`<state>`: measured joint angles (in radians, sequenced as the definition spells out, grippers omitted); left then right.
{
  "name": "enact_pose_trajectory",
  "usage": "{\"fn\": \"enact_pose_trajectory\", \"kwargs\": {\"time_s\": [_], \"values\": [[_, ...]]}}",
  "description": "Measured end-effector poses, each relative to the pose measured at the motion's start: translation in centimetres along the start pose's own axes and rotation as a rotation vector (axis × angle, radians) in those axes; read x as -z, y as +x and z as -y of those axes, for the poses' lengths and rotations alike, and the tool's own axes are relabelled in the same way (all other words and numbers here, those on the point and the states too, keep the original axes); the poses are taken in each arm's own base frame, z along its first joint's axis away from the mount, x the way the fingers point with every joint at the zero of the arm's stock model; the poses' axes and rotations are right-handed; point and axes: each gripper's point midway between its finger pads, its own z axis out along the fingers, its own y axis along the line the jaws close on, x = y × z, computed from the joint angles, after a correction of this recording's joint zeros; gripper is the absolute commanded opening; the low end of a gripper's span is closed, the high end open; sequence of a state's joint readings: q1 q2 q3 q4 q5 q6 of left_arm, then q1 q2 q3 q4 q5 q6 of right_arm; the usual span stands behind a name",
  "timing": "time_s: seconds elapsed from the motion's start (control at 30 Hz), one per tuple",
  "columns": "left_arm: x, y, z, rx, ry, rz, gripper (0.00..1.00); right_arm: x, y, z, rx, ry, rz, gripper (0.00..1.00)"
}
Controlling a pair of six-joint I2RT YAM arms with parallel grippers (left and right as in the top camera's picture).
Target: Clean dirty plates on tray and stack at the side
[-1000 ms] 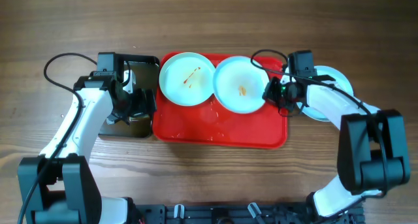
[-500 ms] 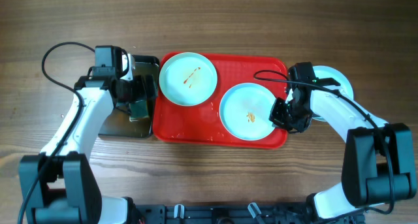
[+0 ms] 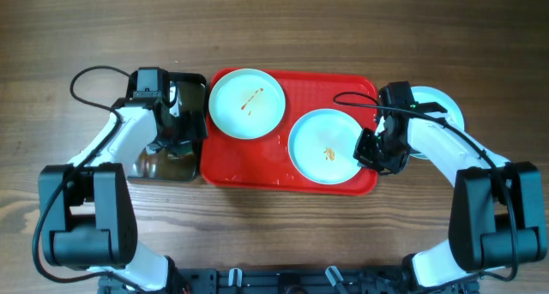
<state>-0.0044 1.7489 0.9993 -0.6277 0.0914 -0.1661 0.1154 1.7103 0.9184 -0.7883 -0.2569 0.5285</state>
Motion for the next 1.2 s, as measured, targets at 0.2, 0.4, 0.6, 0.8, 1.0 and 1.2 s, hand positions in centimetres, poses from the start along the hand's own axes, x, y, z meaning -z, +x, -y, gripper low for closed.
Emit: {"fn": "enact_pose_trajectory", "kwargs": {"time_s": [0.2, 0.4, 0.6, 0.8, 1.0, 1.2], "values": [[1.2, -0.7, -0.5, -0.004, -0.034, 0.049, 1.00, 0.0, 0.0, 0.0, 0.003, 0.000, 0.000, 0.04], [4.2, -2.3, -0.7, -0.006, -0.059, 0.163, 1.00, 0.0, 0.0, 0.0, 0.003, 0.000, 0.000, 0.04], [3.9, -2.1, -1.8, 0.017, -0.077, 0.163, 1.00, 0.0, 0.0, 0.0, 0.003, 0.000, 0.000, 0.04], [1.0, 0.5, -2.6, 0.025, -0.087, 0.087, 0.53, 0.0, 0.0, 0.0, 0.003, 0.000, -0.001, 0.04], [0.4, 1.0, -1.7, 0.027, -0.030, 0.056, 0.04, 0.0, 0.0, 0.0, 0.011, 0.000, -0.001, 0.04], [0.4, 1.3, -0.4, 0.024, 0.046, 0.038, 0.04, 0.0, 0.0, 0.0, 0.018, 0.000, -0.001, 0.04]]}}
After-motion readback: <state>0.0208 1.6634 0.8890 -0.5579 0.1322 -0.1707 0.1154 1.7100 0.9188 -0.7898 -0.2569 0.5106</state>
